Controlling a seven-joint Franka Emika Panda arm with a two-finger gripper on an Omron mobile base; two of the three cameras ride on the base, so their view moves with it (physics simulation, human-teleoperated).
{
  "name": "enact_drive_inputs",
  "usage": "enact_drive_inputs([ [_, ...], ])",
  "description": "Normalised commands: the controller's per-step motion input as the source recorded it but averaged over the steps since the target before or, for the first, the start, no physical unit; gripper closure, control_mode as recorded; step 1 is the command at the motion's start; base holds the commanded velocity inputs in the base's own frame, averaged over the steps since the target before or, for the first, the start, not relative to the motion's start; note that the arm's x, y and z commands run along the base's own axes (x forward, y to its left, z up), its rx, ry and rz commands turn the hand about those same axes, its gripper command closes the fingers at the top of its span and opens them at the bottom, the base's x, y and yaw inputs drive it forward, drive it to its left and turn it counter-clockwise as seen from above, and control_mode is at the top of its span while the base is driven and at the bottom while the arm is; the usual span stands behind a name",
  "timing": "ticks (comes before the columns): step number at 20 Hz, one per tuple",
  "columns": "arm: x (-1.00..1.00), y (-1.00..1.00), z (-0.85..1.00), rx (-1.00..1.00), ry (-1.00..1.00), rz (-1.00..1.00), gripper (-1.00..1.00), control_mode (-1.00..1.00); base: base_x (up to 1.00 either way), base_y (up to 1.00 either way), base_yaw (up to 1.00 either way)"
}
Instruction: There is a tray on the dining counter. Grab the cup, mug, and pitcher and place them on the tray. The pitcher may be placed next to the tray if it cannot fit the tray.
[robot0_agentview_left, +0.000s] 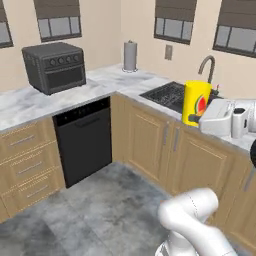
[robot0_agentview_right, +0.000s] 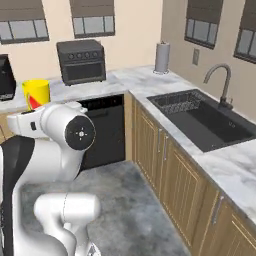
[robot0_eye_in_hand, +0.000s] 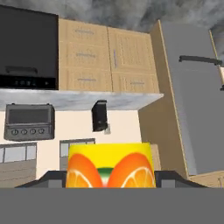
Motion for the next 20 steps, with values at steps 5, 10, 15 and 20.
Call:
enact_drive_inputs([
  [5, 0.0, 0.0, 0.0, 0.0, 0.0, 0.0, 1.0, 1.0, 0.12, 0.41, 0.67],
  [10, 0.0, 0.0, 0.0, 0.0, 0.0, 0.0, 1.0, 1.0, 0.68, -0.12, 0.65],
  [15, 0.0, 0.0, 0.0, 0.0, 0.0, 0.0, 1.0, 1.0, 0.62, -0.08, 0.31],
  [20, 0.0, 0.0, 0.0, 0.0, 0.0, 0.0, 1.0, 1.0, 0.6, -0.07, 0.25],
])
